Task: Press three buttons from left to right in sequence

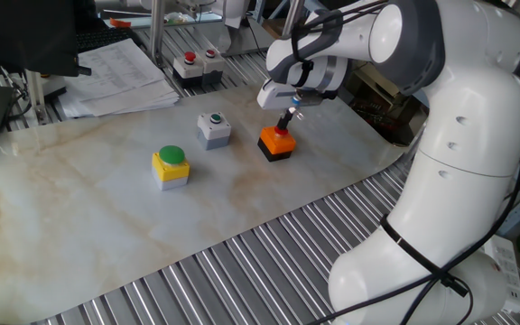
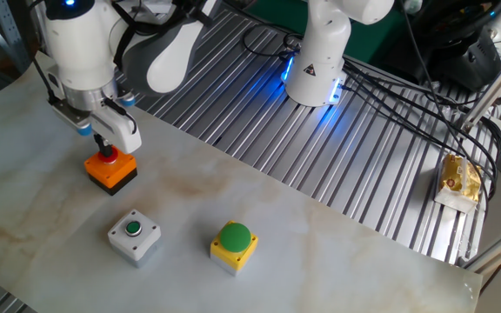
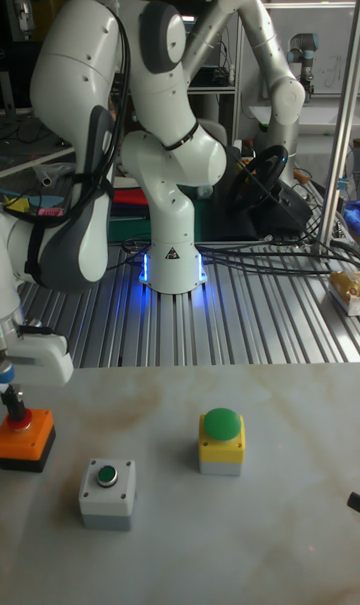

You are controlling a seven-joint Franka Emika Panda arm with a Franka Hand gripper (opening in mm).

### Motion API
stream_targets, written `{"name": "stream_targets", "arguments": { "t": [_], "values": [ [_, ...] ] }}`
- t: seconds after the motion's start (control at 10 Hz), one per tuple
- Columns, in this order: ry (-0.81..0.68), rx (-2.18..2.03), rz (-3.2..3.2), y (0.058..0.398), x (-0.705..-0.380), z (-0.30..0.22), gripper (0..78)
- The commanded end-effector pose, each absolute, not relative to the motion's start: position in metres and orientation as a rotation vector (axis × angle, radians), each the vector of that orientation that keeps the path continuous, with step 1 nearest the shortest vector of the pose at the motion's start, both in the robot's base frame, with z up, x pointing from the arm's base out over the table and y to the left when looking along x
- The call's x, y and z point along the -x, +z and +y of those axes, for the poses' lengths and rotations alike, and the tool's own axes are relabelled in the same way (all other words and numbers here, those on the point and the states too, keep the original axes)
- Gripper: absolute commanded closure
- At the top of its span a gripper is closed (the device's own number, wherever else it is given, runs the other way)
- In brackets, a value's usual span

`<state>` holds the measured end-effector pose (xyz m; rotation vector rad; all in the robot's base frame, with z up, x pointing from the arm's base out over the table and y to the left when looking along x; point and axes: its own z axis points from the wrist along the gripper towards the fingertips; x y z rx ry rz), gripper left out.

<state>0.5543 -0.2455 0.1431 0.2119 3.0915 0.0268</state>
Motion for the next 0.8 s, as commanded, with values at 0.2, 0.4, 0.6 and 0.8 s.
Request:
{"name": "stream_targets", "arguments": {
  "t": [0.2,0.4,0.6,0.8],
  "values": [
    [0.036,-0.214,3.088,0.138,-0.554,-0.247,77.6],
    [0.037,-0.215,3.084,0.136,-0.553,-0.248,77.6],
    [0.037,-0.216,3.080,0.133,-0.552,-0.249,77.6],
    [0.036,-0.215,3.075,0.130,-0.551,-0.249,77.6]
  ]
}}
